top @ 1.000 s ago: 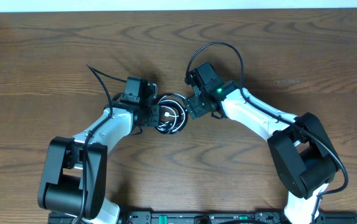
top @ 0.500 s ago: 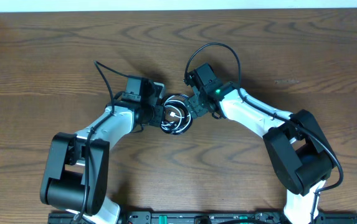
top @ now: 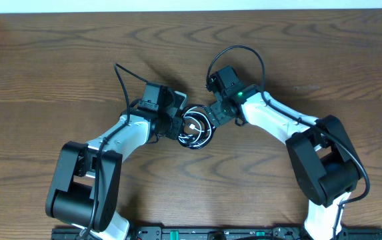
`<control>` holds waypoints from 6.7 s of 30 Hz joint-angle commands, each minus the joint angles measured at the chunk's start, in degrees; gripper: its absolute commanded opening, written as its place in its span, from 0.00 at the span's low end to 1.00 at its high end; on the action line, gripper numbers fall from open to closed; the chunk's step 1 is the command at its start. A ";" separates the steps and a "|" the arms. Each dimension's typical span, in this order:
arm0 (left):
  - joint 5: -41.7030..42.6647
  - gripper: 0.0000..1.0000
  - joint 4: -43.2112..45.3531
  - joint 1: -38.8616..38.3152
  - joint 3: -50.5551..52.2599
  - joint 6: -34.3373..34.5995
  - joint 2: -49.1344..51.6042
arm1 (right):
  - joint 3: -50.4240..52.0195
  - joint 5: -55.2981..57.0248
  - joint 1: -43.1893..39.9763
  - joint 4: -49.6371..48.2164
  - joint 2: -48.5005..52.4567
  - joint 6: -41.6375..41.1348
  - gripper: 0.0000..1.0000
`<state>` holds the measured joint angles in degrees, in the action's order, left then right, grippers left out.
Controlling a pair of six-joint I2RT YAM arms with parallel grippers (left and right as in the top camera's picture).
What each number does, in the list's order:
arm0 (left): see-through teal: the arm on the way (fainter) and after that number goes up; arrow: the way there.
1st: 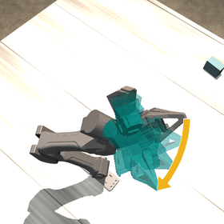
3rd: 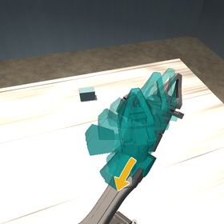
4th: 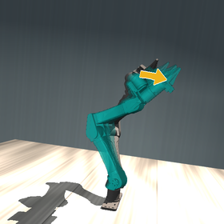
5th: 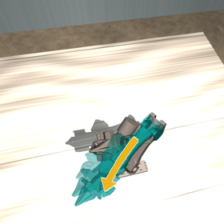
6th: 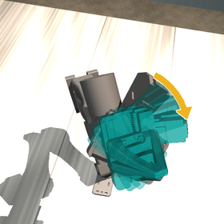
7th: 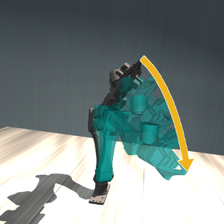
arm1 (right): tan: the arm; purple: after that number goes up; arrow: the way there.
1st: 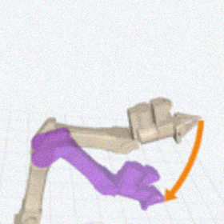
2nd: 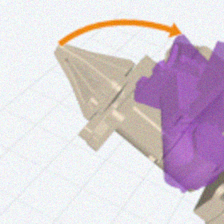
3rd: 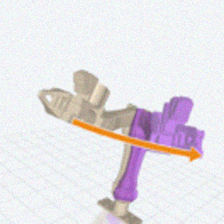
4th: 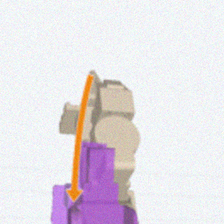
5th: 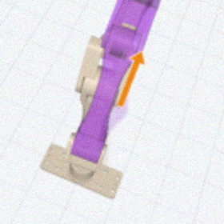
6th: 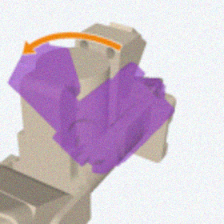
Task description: Untangle cables
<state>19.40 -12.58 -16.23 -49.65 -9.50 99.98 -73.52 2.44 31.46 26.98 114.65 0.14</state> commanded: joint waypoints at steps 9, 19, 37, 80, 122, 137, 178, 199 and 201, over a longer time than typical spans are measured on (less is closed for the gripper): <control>-1.01 0.35 -1.44 -0.31 1.53 -0.96 2.89 | 1.88 3.80 -0.42 0.07 0.79 3.80 0.86; -1.46 0.35 -1.64 -0.31 1.53 -0.96 2.89 | 3.26 15.23 -3.06 1.73 0.79 3.80 0.90; -1.90 0.35 -1.62 -0.31 1.53 -0.94 2.89 | 3.26 15.61 -7.32 3.30 0.79 3.78 0.99; -2.08 0.36 -1.66 -0.31 1.53 -0.94 2.89 | 3.26 16.13 -10.19 10.91 0.79 9.64 0.99; -2.08 0.52 -7.06 -0.20 0.72 6.82 -8.90 | -0.37 -10.47 -7.89 9.44 -2.82 2.47 0.99; -0.98 0.52 -4.46 -0.26 0.72 8.31 -4.50 | 2.27 -9.86 -7.67 13.46 -3.91 2.45 0.99; -1.03 0.53 -3.54 -0.24 0.72 8.28 -4.50 | -0.28 -10.08 -7.89 12.41 -0.31 2.47 0.91; -1.03 0.53 -3.15 -0.24 0.72 8.28 -4.50 | 3.74 11.39 -8.35 13.62 -0.07 6.23 0.21; -1.01 0.53 -3.13 -0.24 0.72 8.28 -4.50 | 3.74 11.56 -8.63 11.98 -0.07 6.36 0.19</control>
<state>17.91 -15.97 -16.29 -49.17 -1.45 94.85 -71.79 8.14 23.46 40.01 112.90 5.28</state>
